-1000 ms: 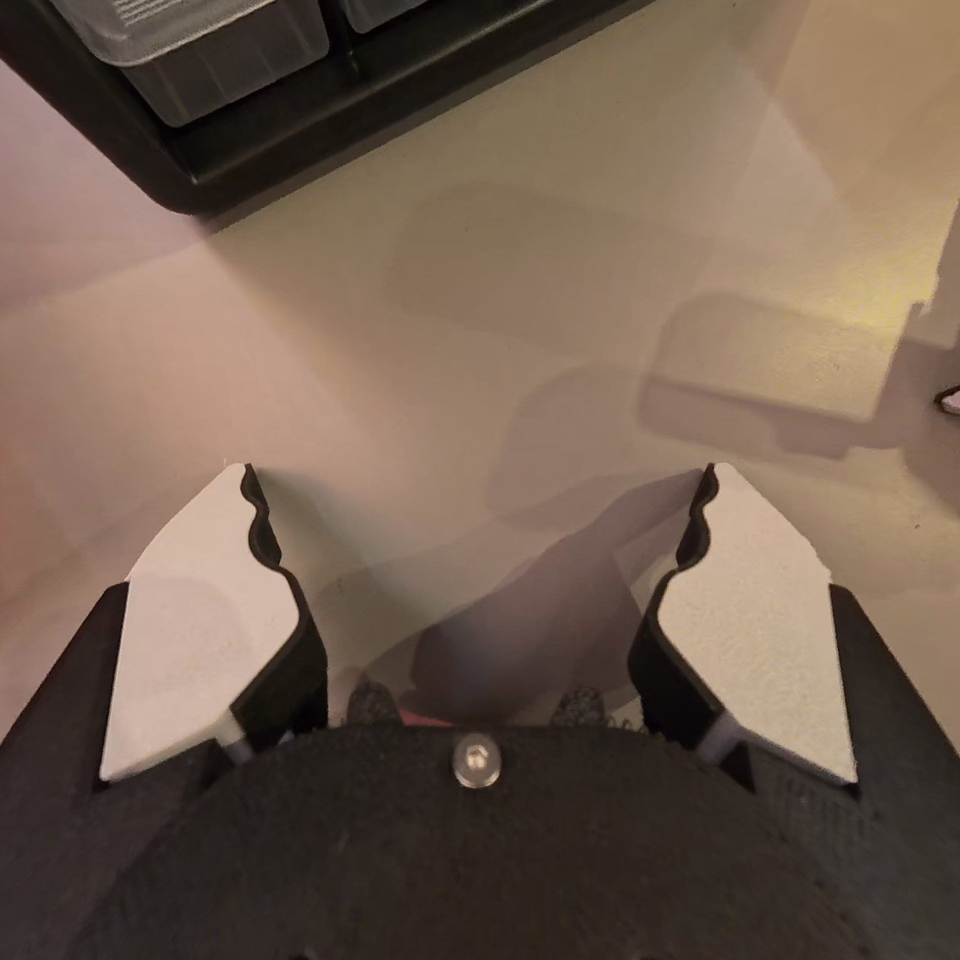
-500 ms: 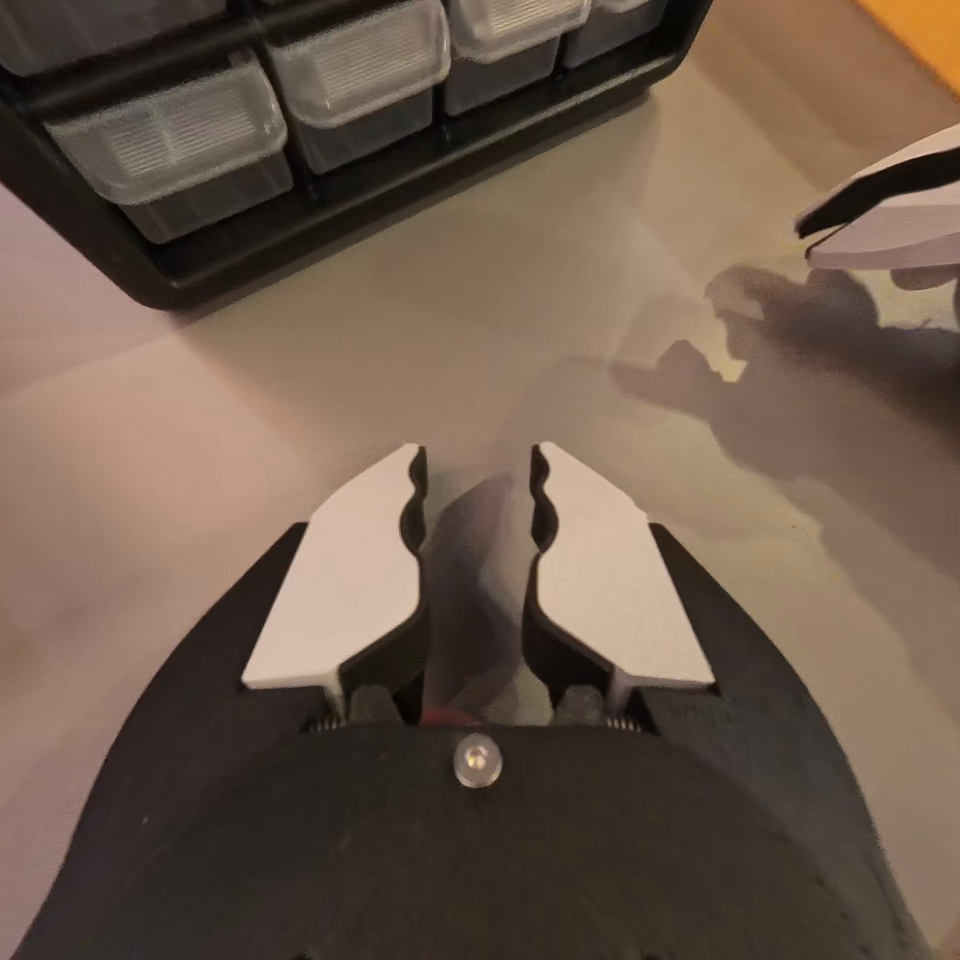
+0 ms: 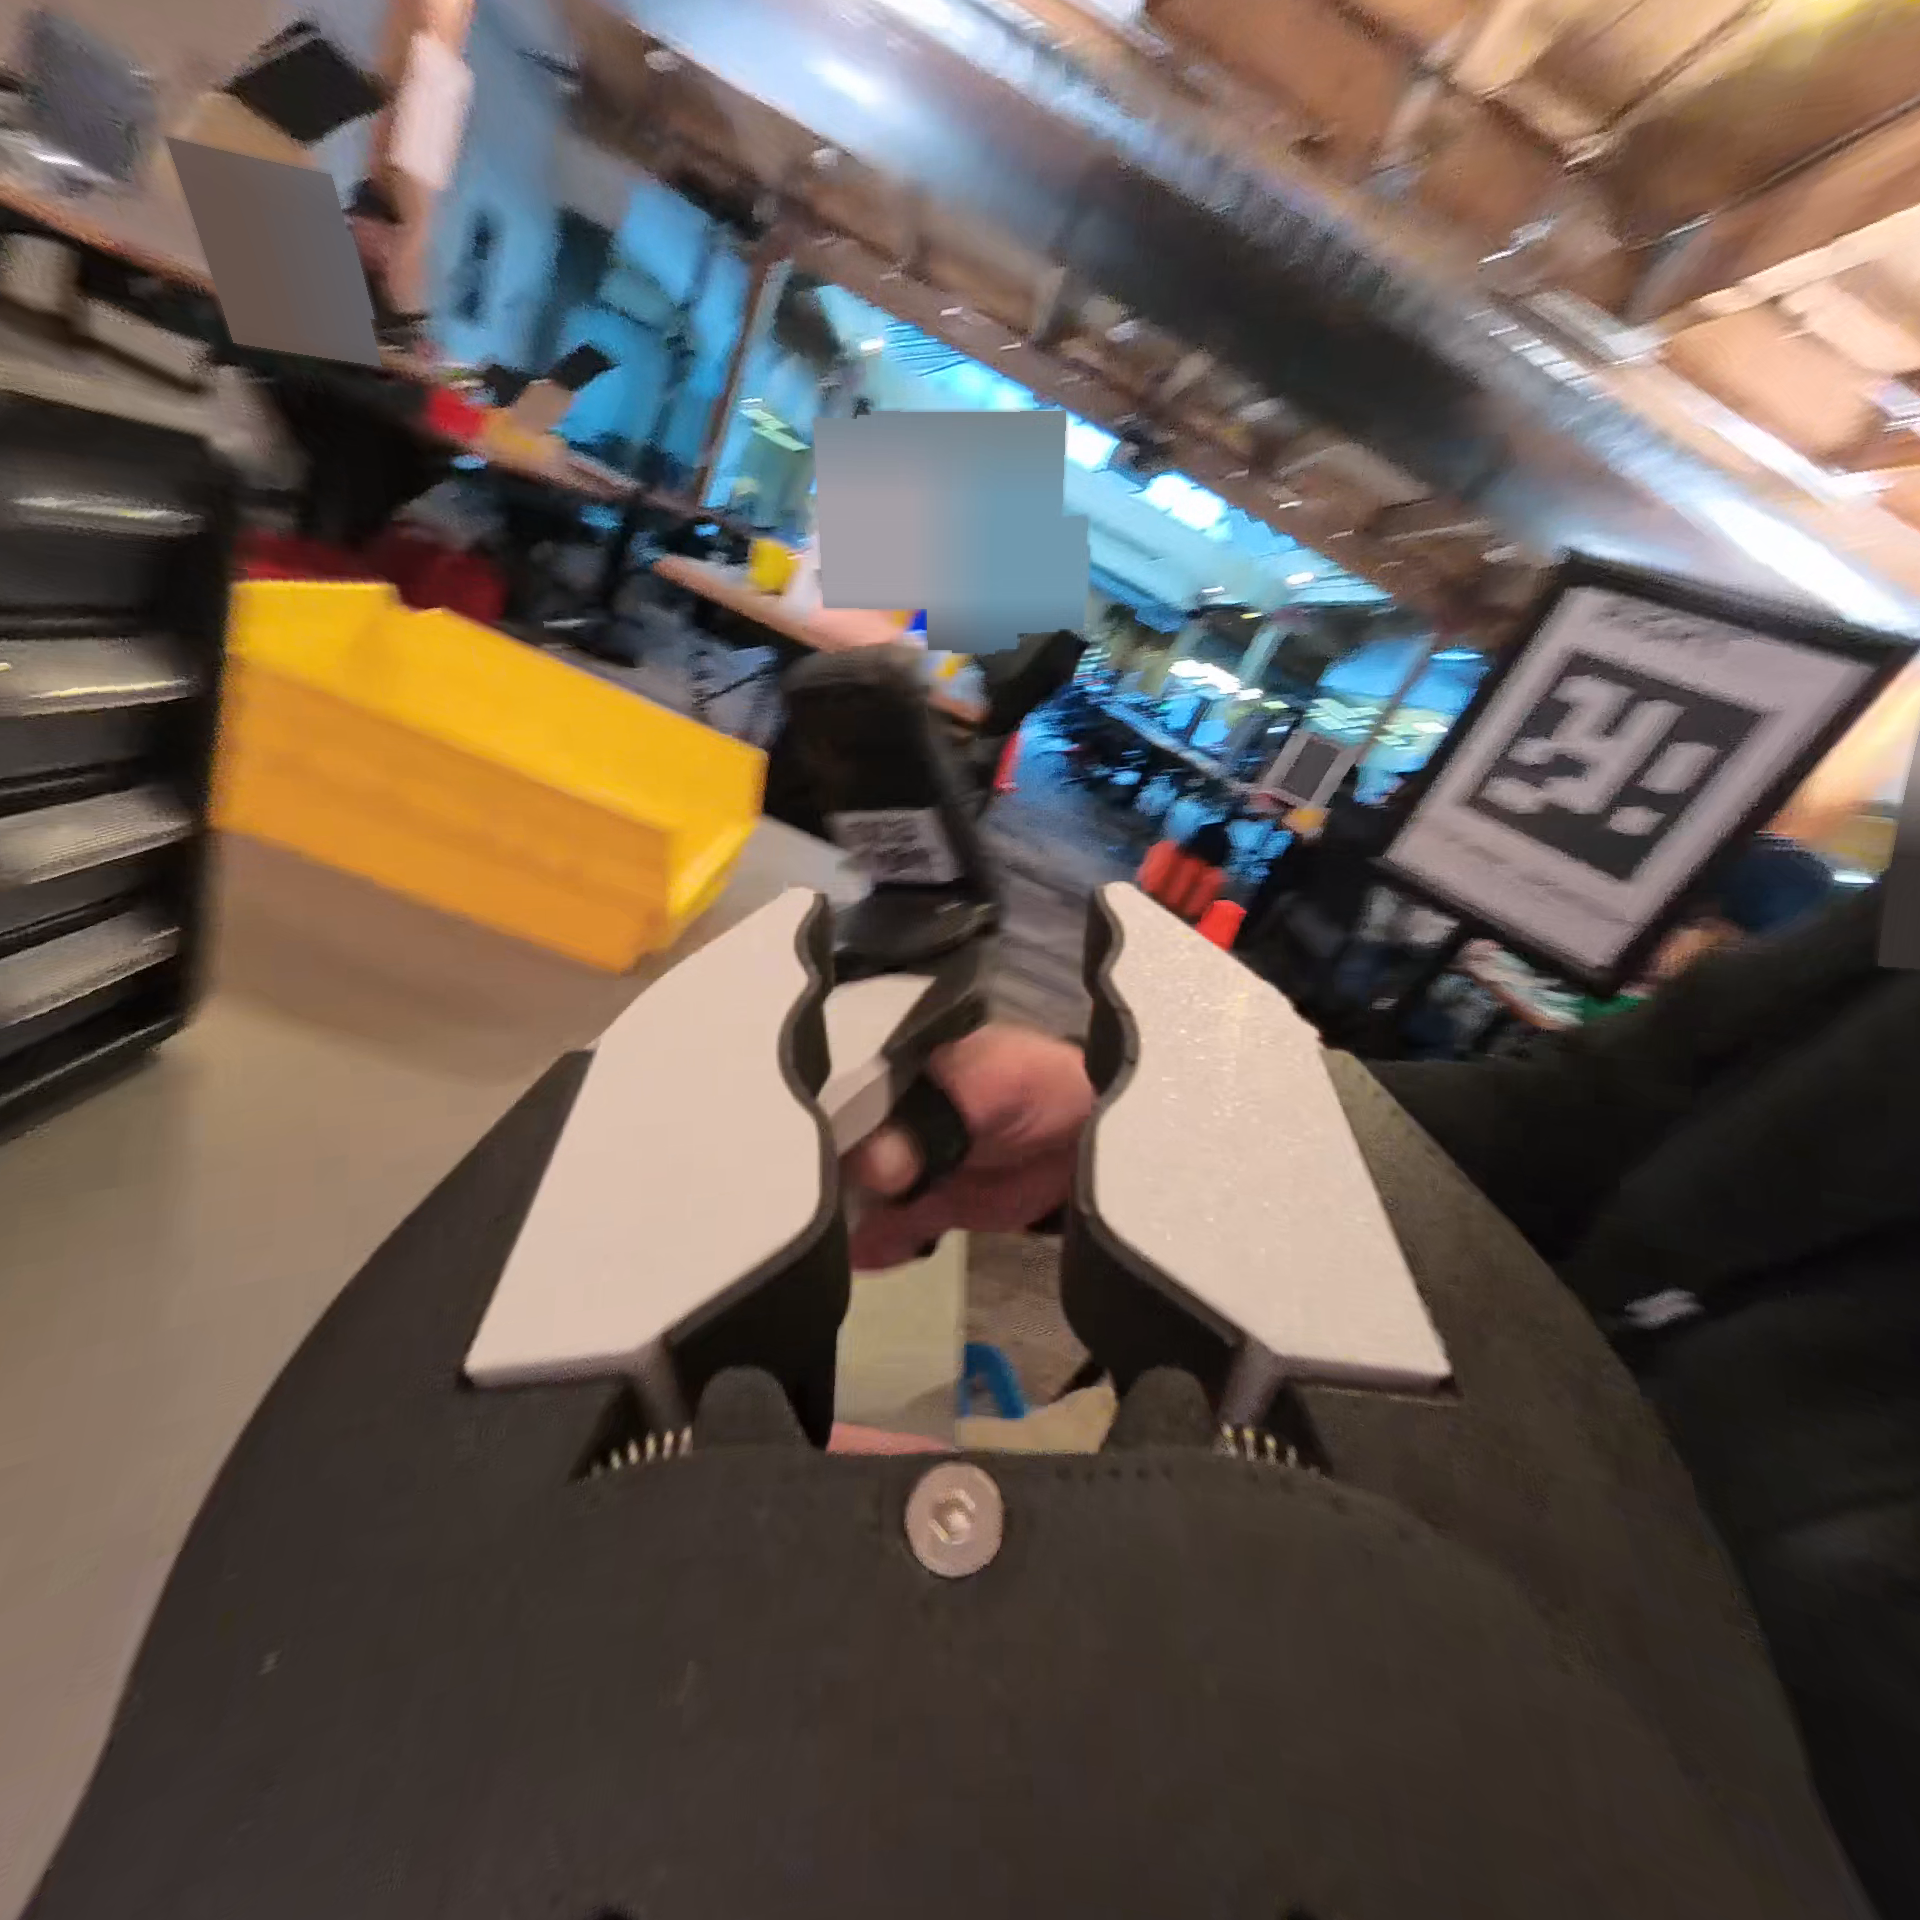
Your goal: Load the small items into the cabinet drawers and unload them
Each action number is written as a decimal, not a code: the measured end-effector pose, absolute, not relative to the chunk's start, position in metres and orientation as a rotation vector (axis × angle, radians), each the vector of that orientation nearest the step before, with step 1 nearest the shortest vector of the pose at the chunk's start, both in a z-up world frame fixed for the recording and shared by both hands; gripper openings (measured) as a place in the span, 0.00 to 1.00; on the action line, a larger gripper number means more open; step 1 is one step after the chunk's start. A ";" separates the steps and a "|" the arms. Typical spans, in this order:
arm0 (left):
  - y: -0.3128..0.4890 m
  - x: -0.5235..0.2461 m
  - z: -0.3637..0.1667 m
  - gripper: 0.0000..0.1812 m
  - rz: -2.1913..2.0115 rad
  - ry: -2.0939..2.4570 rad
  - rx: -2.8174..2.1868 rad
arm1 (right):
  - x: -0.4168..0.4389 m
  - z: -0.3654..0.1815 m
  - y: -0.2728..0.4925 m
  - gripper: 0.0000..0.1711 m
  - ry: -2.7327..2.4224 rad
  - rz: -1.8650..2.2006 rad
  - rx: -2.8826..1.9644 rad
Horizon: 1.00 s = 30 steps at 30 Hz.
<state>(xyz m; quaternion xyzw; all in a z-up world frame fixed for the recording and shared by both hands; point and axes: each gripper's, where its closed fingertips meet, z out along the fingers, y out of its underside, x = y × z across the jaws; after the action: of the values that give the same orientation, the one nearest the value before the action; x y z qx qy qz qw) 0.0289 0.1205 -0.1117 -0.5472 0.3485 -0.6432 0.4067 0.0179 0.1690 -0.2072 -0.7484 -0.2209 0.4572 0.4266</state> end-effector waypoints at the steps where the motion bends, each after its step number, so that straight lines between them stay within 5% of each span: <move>1: 0.109 0.031 -0.101 0.26 -1.682 0.897 -1.330 | 0.007 -0.205 0.163 0.34 -0.577 1.186 -1.864; 15: 0.056 0.044 -0.078 0.39 -1.765 1.037 -1.165 | -0.040 -0.194 0.125 0.44 -0.744 1.364 -1.830; 19: 0.047 0.050 -0.080 0.42 -1.758 1.062 -1.157 | -0.041 -0.200 0.127 0.39 -0.762 1.311 -1.853; 23: 0.019 0.053 -0.062 0.40 -1.787 1.154 -1.094 | -0.047 -0.200 0.120 0.48 -0.772 1.392 -1.854; 26: 0.009 0.045 -0.045 0.37 -1.873 1.121 -0.991 | -0.055 -0.194 0.109 0.43 -0.813 1.479 -1.832; 30: -0.023 0.038 -0.029 0.26 -1.971 1.169 -0.846 | -0.074 -0.193 0.079 0.47 -0.895 1.753 -1.825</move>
<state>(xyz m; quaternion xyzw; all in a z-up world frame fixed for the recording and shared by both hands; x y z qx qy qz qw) 0.0385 -0.0229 -0.0294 -0.3255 0.4496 -0.7581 0.3423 -0.0739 0.0786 -0.1934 -0.6623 -0.3248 0.6360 0.2268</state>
